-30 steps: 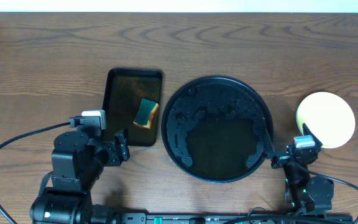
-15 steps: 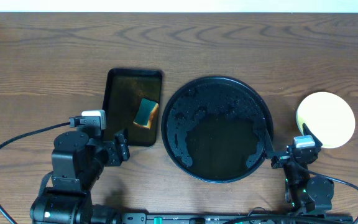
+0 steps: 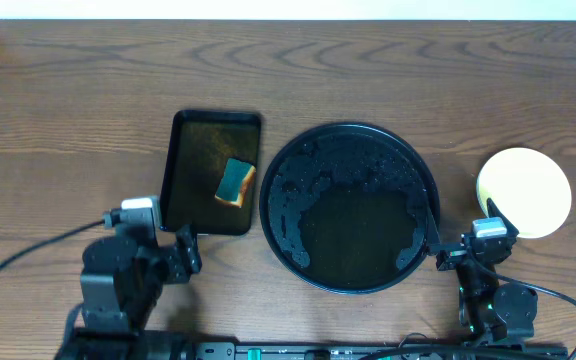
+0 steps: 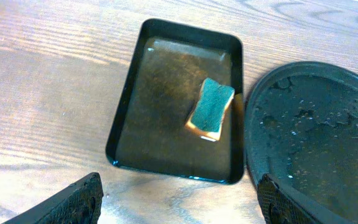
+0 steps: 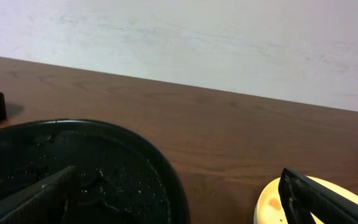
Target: Clean dirty plates on tray and stack at the side
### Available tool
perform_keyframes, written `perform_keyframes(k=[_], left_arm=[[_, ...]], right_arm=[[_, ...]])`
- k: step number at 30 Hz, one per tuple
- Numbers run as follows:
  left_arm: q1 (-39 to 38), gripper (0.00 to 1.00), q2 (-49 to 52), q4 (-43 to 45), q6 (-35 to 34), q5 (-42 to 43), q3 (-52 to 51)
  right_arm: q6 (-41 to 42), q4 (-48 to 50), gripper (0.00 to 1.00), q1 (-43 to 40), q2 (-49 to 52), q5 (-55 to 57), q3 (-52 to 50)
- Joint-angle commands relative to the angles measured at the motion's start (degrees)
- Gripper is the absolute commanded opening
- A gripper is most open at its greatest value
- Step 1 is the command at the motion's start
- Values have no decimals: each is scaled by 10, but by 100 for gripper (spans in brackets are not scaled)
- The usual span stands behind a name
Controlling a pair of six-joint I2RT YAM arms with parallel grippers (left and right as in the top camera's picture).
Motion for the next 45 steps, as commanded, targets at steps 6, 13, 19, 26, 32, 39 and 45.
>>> perform_keyframes(k=[6,13,19,26,32,39,45], left_arm=[[29,80,-142,80,-3,-4,-145],[41,80,-238,219,-3,-4,-259],[46,80,-247,391,-3,-5,-334],[52,80,-247,468,2,-4,-386],[52,80,-247,428,3,-7,-386],[52,80,-245,428,3,-7,-386],[52,80,-245,428,3,-7,-386]], right_arm=[[-7,-2,99,3,-3,-3,-1],[-7,-2,99,3,-3,-3,-1],[-7,-2,99,3,-3,-3,-1],[-7,-2,99,3,-3,-3,-1],[-7,-2,99,3,-3,-3,-1],[-7,-2,99,3,-3,-3,-1],[-7,-2,99,3,-3,-3,-1]])
